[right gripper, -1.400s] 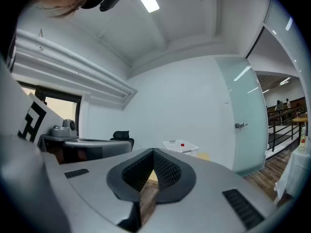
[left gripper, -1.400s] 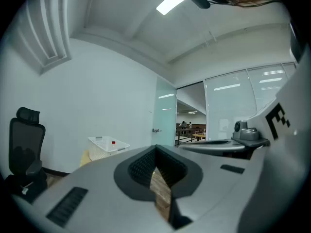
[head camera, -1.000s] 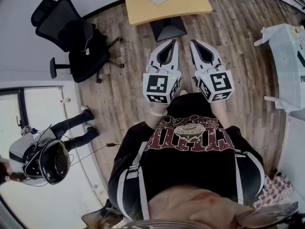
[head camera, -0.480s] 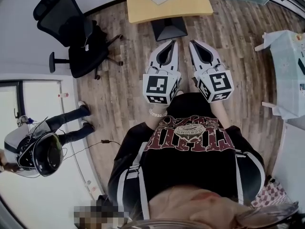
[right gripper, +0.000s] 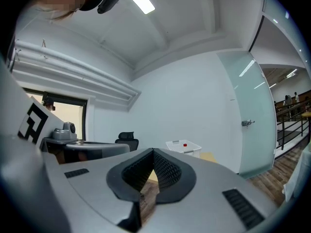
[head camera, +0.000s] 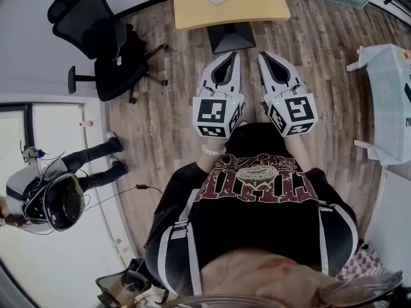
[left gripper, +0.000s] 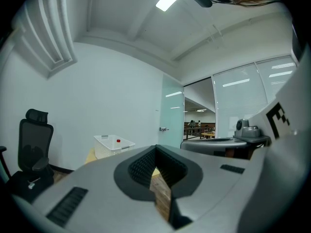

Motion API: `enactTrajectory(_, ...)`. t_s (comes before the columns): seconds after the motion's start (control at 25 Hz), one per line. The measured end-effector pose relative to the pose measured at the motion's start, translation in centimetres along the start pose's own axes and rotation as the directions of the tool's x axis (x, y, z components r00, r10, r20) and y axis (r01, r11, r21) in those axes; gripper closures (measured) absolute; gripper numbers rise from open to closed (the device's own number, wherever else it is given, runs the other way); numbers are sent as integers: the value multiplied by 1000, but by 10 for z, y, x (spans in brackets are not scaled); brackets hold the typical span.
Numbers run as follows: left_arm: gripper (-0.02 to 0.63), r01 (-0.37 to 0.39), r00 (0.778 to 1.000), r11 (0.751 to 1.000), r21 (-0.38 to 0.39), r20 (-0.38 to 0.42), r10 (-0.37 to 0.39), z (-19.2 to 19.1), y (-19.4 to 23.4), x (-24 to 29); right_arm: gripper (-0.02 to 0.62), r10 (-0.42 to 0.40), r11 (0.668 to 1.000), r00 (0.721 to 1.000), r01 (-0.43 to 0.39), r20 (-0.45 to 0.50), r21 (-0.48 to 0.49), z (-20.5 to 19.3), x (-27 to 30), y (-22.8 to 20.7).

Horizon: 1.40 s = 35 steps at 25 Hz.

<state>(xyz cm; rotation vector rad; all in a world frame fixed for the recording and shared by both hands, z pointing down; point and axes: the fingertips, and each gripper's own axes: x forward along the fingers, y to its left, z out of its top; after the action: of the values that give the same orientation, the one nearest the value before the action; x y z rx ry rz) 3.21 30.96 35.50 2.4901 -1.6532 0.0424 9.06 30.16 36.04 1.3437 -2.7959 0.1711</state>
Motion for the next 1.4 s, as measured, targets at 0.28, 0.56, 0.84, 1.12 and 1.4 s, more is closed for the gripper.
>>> enactTrajectory(0.28,560,-2,1000,1000,-3,-1,2,1,11,12,578,-10,1000,1000,10,-19,4,-2,16,-6)
enactTrajectory(0.56,560,9,1000,1000,-8,-11,-9,2,27,30,578,-26,1000,999,26,-41,2,-4,38,-14)
enactTrajectory(0.84,560,45,999,999,-9,-19,-45,7,41,58,578,-43,999,998,43,-39,9,1,64,-26)
enactTrajectory(1.12,560,77,997,997,-17,-30,-78,7,57,83,578,-61,998,997,62,-43,12,2,91,-37)
enactTrajectory(1.4,560,106,994,994,-25,-26,-107,11,76,104,578,-81,997,996,82,-48,2,4,118,-42)
